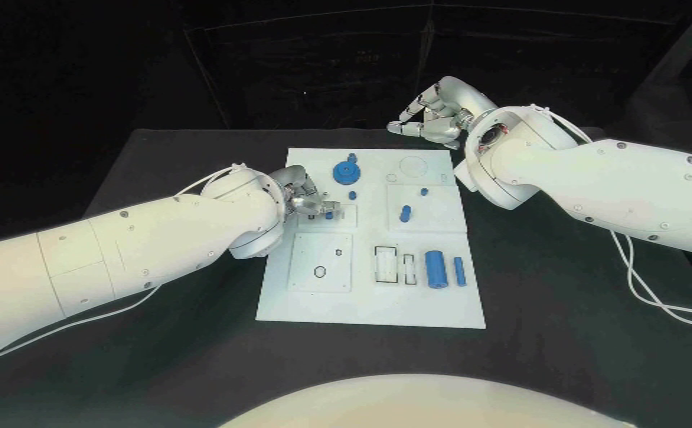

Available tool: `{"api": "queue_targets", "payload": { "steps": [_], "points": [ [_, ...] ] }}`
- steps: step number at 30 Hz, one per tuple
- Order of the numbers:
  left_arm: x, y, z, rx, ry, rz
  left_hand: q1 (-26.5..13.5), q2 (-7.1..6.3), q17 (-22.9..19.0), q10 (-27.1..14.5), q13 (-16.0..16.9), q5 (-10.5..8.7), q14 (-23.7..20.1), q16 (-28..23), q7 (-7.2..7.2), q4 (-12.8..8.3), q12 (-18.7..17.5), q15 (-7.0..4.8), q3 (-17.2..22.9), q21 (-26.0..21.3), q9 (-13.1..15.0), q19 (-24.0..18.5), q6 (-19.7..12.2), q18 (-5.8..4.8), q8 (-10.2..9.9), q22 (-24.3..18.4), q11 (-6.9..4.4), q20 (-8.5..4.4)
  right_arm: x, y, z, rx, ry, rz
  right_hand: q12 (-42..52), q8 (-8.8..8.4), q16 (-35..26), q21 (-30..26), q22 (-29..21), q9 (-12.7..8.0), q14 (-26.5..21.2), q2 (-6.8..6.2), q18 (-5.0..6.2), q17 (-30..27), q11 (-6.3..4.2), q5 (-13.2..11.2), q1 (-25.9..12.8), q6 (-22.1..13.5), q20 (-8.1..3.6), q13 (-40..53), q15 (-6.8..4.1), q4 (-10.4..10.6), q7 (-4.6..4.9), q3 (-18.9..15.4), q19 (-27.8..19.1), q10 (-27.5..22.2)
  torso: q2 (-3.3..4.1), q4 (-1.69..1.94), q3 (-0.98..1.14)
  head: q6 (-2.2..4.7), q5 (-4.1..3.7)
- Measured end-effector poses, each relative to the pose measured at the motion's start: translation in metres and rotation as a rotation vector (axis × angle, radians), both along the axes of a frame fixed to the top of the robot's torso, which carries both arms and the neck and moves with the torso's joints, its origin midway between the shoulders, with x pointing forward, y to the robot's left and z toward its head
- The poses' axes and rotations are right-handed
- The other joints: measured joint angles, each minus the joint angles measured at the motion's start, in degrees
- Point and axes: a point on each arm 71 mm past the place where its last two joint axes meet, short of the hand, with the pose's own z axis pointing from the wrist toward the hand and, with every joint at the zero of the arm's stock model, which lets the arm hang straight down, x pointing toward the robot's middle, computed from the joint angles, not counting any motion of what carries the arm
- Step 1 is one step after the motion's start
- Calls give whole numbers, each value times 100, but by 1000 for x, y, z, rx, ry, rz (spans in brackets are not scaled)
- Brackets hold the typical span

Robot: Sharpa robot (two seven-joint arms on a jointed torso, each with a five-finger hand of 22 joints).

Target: Assemble the parts on the task board

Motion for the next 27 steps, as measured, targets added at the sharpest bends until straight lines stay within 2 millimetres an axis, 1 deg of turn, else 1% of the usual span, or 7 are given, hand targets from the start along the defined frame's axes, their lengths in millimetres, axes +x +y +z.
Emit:
{"api": "queue_targets", "payload": {
  "steps": [6, 10, 12, 15, 17, 19, 27],
  "points": [
    [1, 1, 8, -23, -9, 4, 65, 4, 0, 0, -62, 0, 0, 0, 0, -1, -34, 0, -103, -79, -5, 0, 0, 0, 0, 0, 0, 0, 0, -1, 0, -1, 0, -2, 0, 0, 0, 0, 0, 0, 0, 0, 0, 0, 0, 0, 0, 0, 0, 0, 0, 16, 0, -16, 0, 0, -1, 2, -3, 3, -12],
    [7, 7, 26, -57, -38, 17, 105, -36, 0, -155, -254, 0, 0, 0, 52, 30, -222, 0, -318, -165, -12, 0, -57, 0, -35, 0, 33, 0, 1, -3, 0, -2, 1, -7, 0, 0, 0, 0, 0, 0, 0, 0, 0, 0, 0, 0, 0, 0, 0, 0, 0, 19, 0, -19, 0, 0, -3, 7, -3, 15, -13],
    [14, 12, 41, -64, -60, 23, 134, -64, 0, -342, -491, 0, 0, 0, 102, 42, -443, 0, -471, -309, -51, 0, -235, 1, -135, 0, 77, 0, 2, -4, -1, -3, 1, -11, 0, 0, 0, 0, 0, 0, 0, 0, 0, 0, 0, 0, 0, 0, 0, 0, 0, 19, 0, -19, 0, 0, -4, 8, -3, 24, -17],
    [28, 19, 65, -60, -84, 31, 437, 53, 0, -770, -1029, 0, -9, 0, 268, 0, -949, 120, -604, -667, -232, -92, -581, 0, -407, 0, 223, 91, 3, -6, -1, -4, 2, -19, 0, 0, 0, 0, 0, 0, 0, 0, 0, 0, 0, 0, 0, 0, 0, 0, 0, 19, 0, -19, 0, 0, -5, 10, -4, 40, -23],
    [42, 26, 82, -46, -90, 37, 561, 147, 0, -958, -1265, 0, -12, 0, 330, 4, -1166, 158, -651, -848, -343, -151, -662, 9, -525, 0, 282, 150, 5, -8, -2, -5, 3, -25, 0, 0, 0, 0, -1, 0, 0, 0, 0, 0, 0, 0, 0, 0, 0, 0, 0, 19, 0, -19, 0, 0, -5, 10, -3, 46, -15],
    [53, 31, 92, -22, -73, 38, 663, 194, 0, -1087, -1443, 0, -9, 0, 367, 16, -1323, 195, -718, -1022, -436, -204, -699, 92, -605, -29, 322, 203, 6, -9, -2, -5, 3, -29, 0, 0, 0, 0, -5, 0, 0, 0, -1, 0, 0, 0, 0, 0, 0, 0, 0, 19, 0, -19, 0, 0, -4, 10, -1, 55, 7],
    [79, 40, 94, 89, 77, 6, 675, 320, 0, -1013, -1379, 0, -9, 0, 364, 58, -1199, 195, -962, -1132, -594, -223, -556, 91, -627, -91, 316, 222, 8, -8, -3, -3, 5, -30, 0, 0, 0, 0, -5, 0, 0, 0, 0, 4, 0, 6, 0, 0, 0, -5, 0, 19, 0, -19, 0, 0, 17, -14, -5, 72, 33]
  ]
}}
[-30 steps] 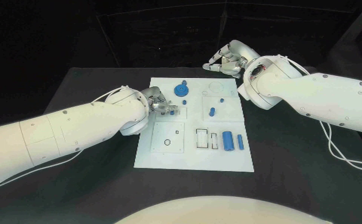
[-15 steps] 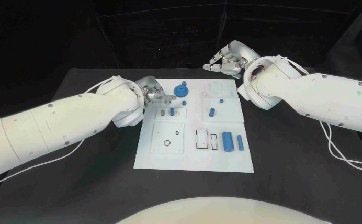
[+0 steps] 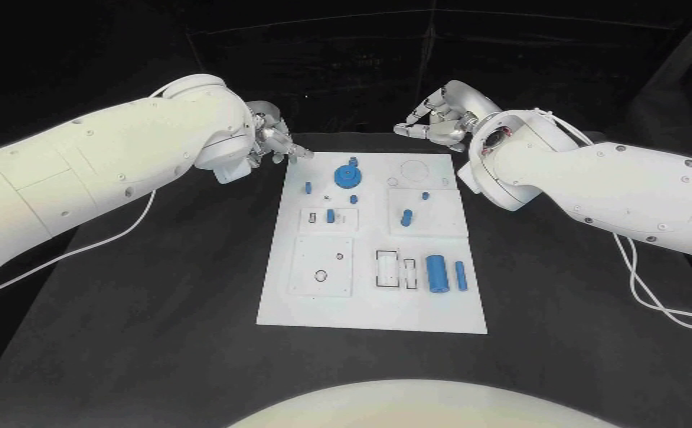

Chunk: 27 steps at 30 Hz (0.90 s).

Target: Assemble the parts on the task board

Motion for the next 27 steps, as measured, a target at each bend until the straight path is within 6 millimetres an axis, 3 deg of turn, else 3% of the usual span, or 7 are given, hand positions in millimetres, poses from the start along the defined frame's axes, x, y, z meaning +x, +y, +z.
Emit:
{"api": "queue_targets", "payload": {
  "steps": [12, 17, 27],
  "points": [
    [11, 0, -25, 118, 130, -23, -45, 44, 0, 31, 19, 0, 0, 0, -27, -1, 66, 0, -152, -22, -50, 0, 96, -1, 0, 14, -31, 0, 0, 3, 0, 4, 2, 5, 0, 0, -21, 0, -7, 0, 0, 24, -1, -1, 0, 133, 24, 0, 0, -6, 0, -17, 0, -16, 0, 0, 18, -10, -13, -5, 24],
    [14, -6, -31, 130, 123, -31, -81, 128, 0, 73, 53, -313, 0, 0, -47, 4, 154, 0, -383, 91, -112, 13, 117, 0, 0, 82, -30, -13, 1, 3, 0, 4, 2, 3, 0, 0, -21, 0, -7, 0, 0, 24, 0, -1, 0, 163, 24, 0, 0, -12, 0, -16, 0, -16, 0, 0, 16, -13, -12, -4, 31],
    [20, -15, -35, 120, 81, -34, -111, 157, 0, 93, 71, -396, 0, 0, -67, 4, 211, 0, -525, 141, -149, 29, 136, -1, 0, 95, -50, -30, 1, 6, 0, 6, 2, 8, 0, 0, -21, 0, -7, 0, 0, 23, 0, -2, 0, 163, 24, 0, 0, -12, 0, -16, 0, -16, 0, 0, 13, -15, -7, 4, 40]
  ]
}}
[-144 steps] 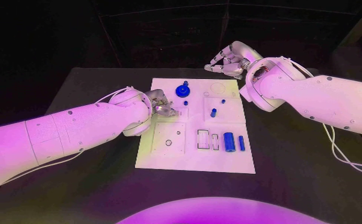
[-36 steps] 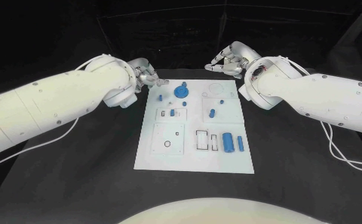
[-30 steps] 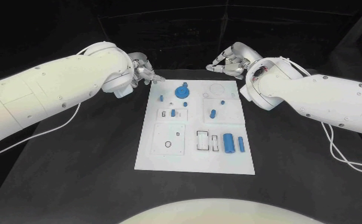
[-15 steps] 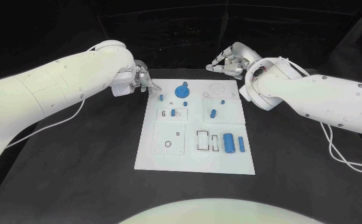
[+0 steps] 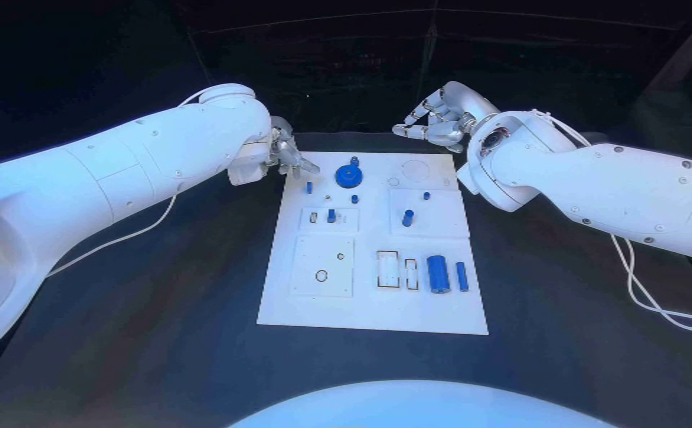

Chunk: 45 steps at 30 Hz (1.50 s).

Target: Assemble the parts on the task board

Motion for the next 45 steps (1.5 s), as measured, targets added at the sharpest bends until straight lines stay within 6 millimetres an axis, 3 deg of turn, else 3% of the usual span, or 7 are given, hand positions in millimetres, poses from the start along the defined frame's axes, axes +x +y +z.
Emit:
{"api": "queue_targets", "payload": {
  "steps": [17, 32, 45],
  "points": [
    [0, -5, -15, 25, 1, -17, 186, 76, 0, 21, 18, -4, 0, 0, -22, -37, 55, 0, -102, 64, -37, 19, 62, 0, 50, -1, -21, -19, 0, 3, 0, 2, 0, 6, 0, 0, 0, 0, 1, 0, 0, 0, 1, -1, 0, 0, 0, 0, 0, 1, 0, 0, 0, 0, 0, 0, -1, 2, -1, -26, -30],
    [1, -8, -17, 37, -3, -28, 499, 239, 0, 20, -8, -4, 0, 0, -22, -77, 77, 0, -173, 64, -80, 37, 103, 0, 73, -2, -20, -36, 0, 6, 0, 4, 0, 11, 0, 0, 0, 0, 1, 0, 0, 0, 0, -2, 0, 35, 0, 0, 0, 2, 0, 0, 0, 0, 0, 0, -3, 5, 1, -32, -30],
    [1, -9, -20, 45, 6, -37, 553, 235, 0, 20, -17, -3, 0, 0, -22, -77, 77, -1, -172, 64, -89, 36, 102, 0, 96, -2, -20, -36, 0, 7, 0, 5, -1, 13, 0, 0, 0, 0, 2, 0, 0, 0, 0, -2, 0, 34, 0, 0, 0, 2, 0, 0, 0, 0, 0, 0, -2, 8, 1, -49, -37]
  ]
}}
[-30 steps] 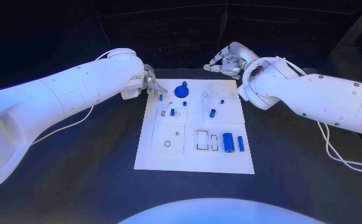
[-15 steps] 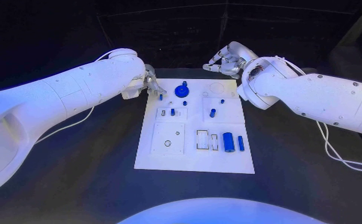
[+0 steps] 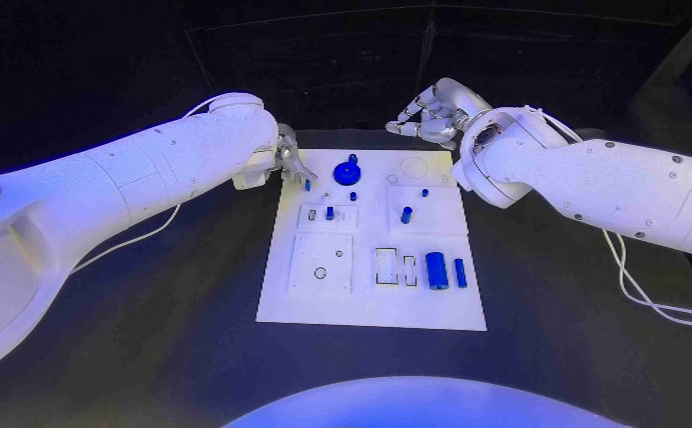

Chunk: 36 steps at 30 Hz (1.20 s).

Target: Assemble the parts on the task board

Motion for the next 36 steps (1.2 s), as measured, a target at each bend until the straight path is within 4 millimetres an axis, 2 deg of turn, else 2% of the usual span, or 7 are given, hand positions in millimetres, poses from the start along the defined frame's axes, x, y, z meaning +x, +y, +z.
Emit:
{"api": "queue_targets", "payload": {
  "steps": [15, 26, 36],
  "points": [
    [-1, -3, -2, -4, 1, -10, 53, 3, 0, 21, 15, 0, 0, 0, -20, 0, 25, 0, 0, 49, -7, 0, 20, 0, 0, 0, -21, 0, 0, 1, 0, 1, 0, 2, 0, 21, 0, 0, 0, 0, 0, 23, 0, -1, 0, 21, 23, 0, 0, 7, 0, 15, 0, -15, 0, 0, 1, 0, 2, -12, -5],
    [-1, -5, -3, -5, 2, -12, 453, 185, 0, 42, 6, 0, 21, 0, -41, -183, 30, -21, 150, 71, -56, 17, 40, 0, 21, -1, -41, -17, 0, 1, 0, 1, 0, 2, 0, 21, 0, 0, 0, 0, 0, 23, 0, -1, 0, 21, 23, 0, 0, 7, 0, 15, 0, -15, 0, 0, 0, -3, 3, -19, -15],
    [-1, -6, -3, -4, 3, -13, 482, 161, 0, 42, 1, 0, 21, 0, -40, -199, 30, -21, 166, 106, -65, 17, 40, 0, 21, -1, -41, -17, 0, 2, 0, 1, 0, 3, 0, 21, 0, 0, 1, 0, 0, 23, 0, 3, 0, 20, 23, 0, 0, 7, 0, 15, 0, -15, 0, 0, 0, -3, 1, -32, -25]
  ]
}}
